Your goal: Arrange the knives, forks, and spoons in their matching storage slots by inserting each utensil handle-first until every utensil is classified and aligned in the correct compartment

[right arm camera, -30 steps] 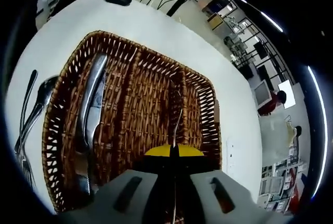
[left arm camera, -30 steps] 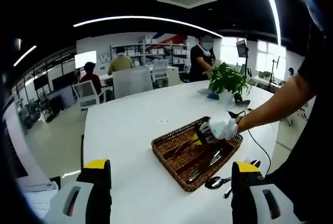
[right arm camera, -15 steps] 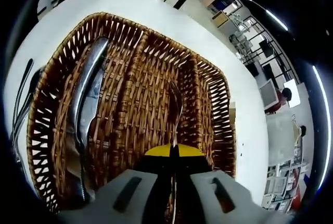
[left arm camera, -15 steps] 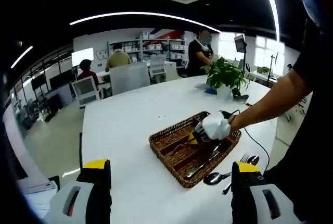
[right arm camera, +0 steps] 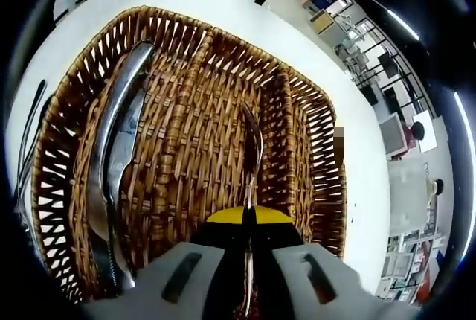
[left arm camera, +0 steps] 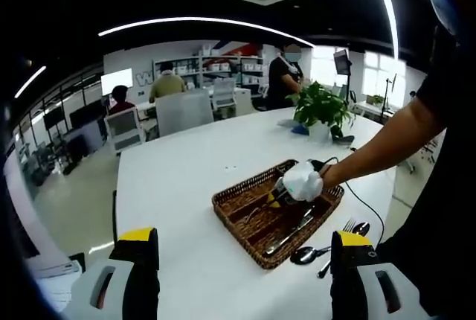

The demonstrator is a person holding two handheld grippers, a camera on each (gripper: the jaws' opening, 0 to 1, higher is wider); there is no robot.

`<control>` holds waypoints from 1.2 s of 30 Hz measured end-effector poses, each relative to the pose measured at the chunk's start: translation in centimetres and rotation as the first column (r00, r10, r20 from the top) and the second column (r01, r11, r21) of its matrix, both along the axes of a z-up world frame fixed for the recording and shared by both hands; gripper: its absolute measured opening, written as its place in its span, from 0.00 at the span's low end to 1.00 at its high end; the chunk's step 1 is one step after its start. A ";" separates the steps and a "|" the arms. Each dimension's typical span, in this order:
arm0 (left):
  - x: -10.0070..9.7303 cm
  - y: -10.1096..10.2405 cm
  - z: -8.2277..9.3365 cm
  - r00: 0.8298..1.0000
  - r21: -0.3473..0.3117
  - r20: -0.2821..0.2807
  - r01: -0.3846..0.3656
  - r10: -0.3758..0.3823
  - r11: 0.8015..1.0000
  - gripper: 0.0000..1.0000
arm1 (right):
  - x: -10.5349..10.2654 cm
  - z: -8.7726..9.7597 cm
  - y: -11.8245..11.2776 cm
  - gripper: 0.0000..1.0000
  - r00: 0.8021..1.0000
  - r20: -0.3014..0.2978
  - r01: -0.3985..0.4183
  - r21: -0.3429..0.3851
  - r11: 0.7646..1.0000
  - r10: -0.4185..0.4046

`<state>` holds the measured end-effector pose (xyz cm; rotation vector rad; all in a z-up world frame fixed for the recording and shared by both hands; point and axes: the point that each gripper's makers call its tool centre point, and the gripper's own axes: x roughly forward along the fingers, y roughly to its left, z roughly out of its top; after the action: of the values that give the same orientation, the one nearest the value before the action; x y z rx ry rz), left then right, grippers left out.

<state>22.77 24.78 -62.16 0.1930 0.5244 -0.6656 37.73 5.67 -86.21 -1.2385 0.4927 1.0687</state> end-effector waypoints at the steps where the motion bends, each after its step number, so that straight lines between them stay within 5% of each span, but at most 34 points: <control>1: 0.0 0.1 0.0 1.000 -0.001 0.001 -0.001 0.001 1.000 1.00 | 0.0 0.0 0.1 0.00 1.000 0.001 -0.002 -0.002 1.000 0.002; 11: -0.1 0.0 0.3 1.000 -0.003 0.010 0.006 -0.006 1.000 1.00 | -0.2 0.2 -0.1 0.01 0.998 -0.033 0.061 0.022 0.998 -0.060; 15: -0.3 -0.1 0.4 1.000 -0.008 0.014 0.009 -0.009 1.000 1.00 | -0.5 0.9 0.3 0.14 0.997 -0.044 0.068 0.071 0.995 -0.065; 20: -0.5 -0.3 0.5 1.000 -0.011 0.019 0.018 -0.018 1.000 1.00 | -1.1 0.6 0.1 0.13 0.994 -0.081 0.084 0.072 0.994 -0.078; 26: -0.5 -0.6 0.8 0.999 -0.019 0.031 0.017 -0.017 1.000 1.00 | -1.2 3.2 0.4 0.19 0.989 -0.087 0.130 0.164 0.978 -0.117; 30: -0.2 -0.8 1.1 0.999 -0.022 0.048 0.023 -0.022 0.999 1.00 | -0.7 6.2 0.4 0.35 0.983 -0.084 0.178 0.257 0.950 -0.162; 33: 0.2 -1.1 1.6 0.998 -0.039 0.064 0.027 -0.024 0.999 1.00 | -0.4 8.2 0.3 0.56 0.971 -0.112 0.235 0.319 0.918 -0.209; 36: 0.5 -1.4 2.1 0.996 -0.048 0.082 0.037 -0.033 0.998 1.00 | 0.0 11.1 0.0 0.85 0.949 -0.151 0.314 0.418 0.852 -0.276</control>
<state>23.30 23.36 -60.05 0.1824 0.4269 -0.7008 37.77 5.64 -75.15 -0.6916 0.4589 0.9058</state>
